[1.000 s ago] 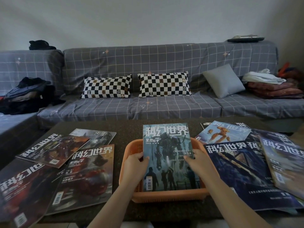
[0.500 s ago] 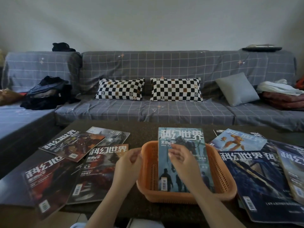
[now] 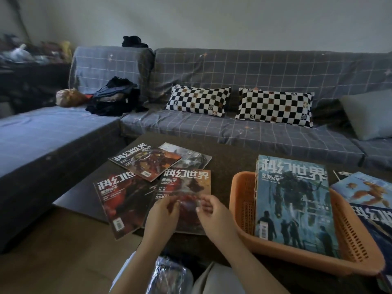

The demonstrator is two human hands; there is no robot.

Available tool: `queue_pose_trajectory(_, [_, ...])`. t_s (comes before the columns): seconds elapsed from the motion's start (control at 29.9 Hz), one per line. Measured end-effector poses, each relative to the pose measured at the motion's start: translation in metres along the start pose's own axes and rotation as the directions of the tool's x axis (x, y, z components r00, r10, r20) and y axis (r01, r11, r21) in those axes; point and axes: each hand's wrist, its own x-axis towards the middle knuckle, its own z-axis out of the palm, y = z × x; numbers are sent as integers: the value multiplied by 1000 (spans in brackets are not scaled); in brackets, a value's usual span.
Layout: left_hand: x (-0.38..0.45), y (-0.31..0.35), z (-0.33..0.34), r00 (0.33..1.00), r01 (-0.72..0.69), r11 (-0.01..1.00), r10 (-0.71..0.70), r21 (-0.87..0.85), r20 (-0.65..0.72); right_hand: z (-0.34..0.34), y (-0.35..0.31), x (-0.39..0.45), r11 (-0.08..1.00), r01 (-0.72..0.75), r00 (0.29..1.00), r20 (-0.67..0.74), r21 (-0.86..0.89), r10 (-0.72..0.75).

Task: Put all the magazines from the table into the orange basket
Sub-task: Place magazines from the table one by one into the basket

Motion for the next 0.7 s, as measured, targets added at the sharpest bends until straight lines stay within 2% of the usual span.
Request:
queue_pose_trajectory(0.17, [3,-30,3,993,120,978,-118,171,-21,26,19,-4,985,-124,992,-17,-121,123])
queue_pose_trajectory(0.27, [5,-41,1,986,168,965,-168,200,-18,28,29,-5,971,-158,987,-36,-181,154])
queue_pose_trajectory(0.37, [11,-44,-4,984,179,974,-173,137,-50,28,31,-3,971,-165,986,-20,-173,164])
queue_pose_trajectory(0.47, [18,-44,-12,971,238,971,-238,5,-22,26,30,0,970,-180,984,-21,-162,179])
queue_pose_trajectory(0.6, [24,-46,-26,940,338,928,-325,-155,107,24,33,-4,964,-213,976,-68,-161,205])
queue_pose_trajectory(0.7, [23,-46,-30,915,385,884,-329,-264,234,26,35,-9,964,-218,975,-71,-152,209])
